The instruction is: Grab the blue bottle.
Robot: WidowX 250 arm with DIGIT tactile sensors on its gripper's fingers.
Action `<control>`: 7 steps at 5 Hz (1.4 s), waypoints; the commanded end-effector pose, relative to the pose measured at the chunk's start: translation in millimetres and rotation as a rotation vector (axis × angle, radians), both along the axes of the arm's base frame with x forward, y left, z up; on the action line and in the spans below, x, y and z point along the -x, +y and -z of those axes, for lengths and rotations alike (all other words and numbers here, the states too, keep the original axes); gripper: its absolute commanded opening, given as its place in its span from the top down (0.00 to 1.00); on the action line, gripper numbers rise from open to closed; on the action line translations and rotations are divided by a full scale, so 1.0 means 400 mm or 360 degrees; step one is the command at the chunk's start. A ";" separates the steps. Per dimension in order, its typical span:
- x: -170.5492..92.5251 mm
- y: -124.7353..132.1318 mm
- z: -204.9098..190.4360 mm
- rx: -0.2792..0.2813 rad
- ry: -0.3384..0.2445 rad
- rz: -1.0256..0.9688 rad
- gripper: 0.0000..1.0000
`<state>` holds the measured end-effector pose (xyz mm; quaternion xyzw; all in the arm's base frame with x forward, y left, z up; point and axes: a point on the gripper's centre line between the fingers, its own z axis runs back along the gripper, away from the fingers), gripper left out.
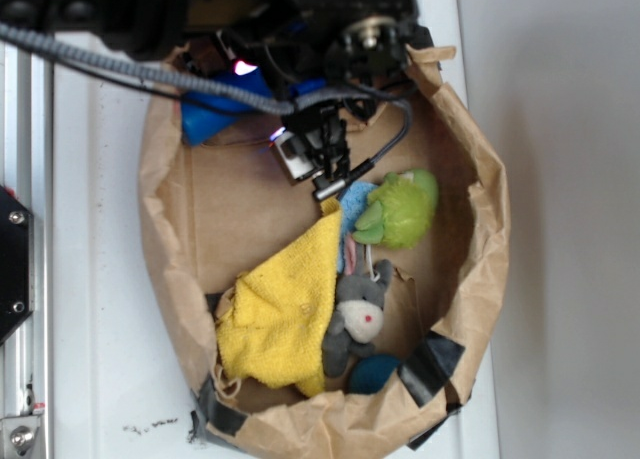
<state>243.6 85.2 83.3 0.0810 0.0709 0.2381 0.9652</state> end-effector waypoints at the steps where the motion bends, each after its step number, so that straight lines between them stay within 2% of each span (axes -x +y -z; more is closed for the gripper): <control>1: 0.007 0.014 0.030 -0.0094 -0.0038 0.0021 0.00; 3: 0.012 0.010 0.094 -0.0090 -0.0036 0.0118 0.00; 4: 0.001 -0.004 0.120 -0.0064 -0.0074 0.0152 0.00; 5: -0.002 -0.020 0.152 0.0014 -0.0059 0.0242 0.00; 6: -0.005 -0.025 0.148 0.0041 -0.0080 0.0260 0.01; 7: -0.007 -0.027 0.113 0.0088 -0.0107 0.0293 1.00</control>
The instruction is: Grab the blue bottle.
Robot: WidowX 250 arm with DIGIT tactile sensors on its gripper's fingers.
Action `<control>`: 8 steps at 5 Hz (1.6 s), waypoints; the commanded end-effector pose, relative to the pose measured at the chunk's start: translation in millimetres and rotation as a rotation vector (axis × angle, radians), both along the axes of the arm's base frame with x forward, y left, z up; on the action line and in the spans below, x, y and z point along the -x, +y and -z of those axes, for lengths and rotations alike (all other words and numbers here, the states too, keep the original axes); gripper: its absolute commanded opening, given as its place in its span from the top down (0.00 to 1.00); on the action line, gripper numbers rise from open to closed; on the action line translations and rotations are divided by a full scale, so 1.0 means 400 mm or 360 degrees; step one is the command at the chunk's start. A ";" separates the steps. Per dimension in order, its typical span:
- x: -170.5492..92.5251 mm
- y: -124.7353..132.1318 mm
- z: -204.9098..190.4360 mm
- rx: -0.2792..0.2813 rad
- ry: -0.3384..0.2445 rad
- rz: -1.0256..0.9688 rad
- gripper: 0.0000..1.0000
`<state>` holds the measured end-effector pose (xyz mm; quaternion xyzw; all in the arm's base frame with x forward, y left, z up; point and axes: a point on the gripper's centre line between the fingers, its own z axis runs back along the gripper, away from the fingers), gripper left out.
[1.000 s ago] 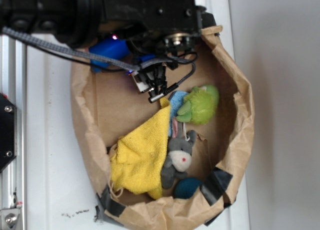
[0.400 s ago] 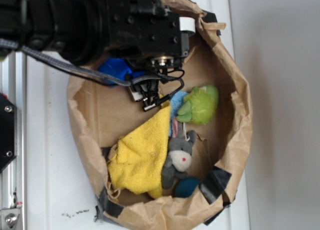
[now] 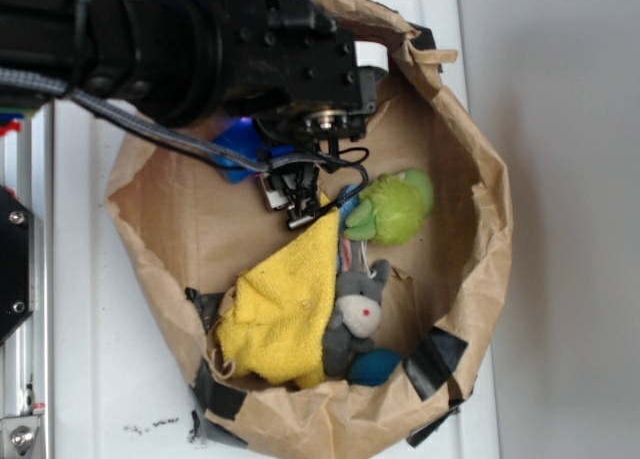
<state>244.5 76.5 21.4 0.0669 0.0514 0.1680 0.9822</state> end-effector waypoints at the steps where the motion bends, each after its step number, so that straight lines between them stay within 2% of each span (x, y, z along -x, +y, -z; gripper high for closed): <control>1: -0.014 -0.006 -0.099 0.0174 -0.0072 0.0186 1.00; 2: -0.016 -0.033 -0.187 0.0320 -0.0172 0.0393 1.00; 3: -0.003 -0.085 -0.269 0.0439 -0.0231 0.0550 1.00; 4: 0.005 -0.156 -0.323 0.0446 -0.0265 0.0644 1.00; 5: 0.013 -0.230 -0.372 0.0430 -0.0352 0.0737 1.00; 6: 0.009 -0.232 -0.413 0.0436 -0.0530 0.0681 1.00; 7: 0.005 -0.217 -0.426 0.0462 -0.0561 0.0649 1.00; 8: 0.000 -0.207 -0.434 0.0365 -0.0595 0.0626 0.84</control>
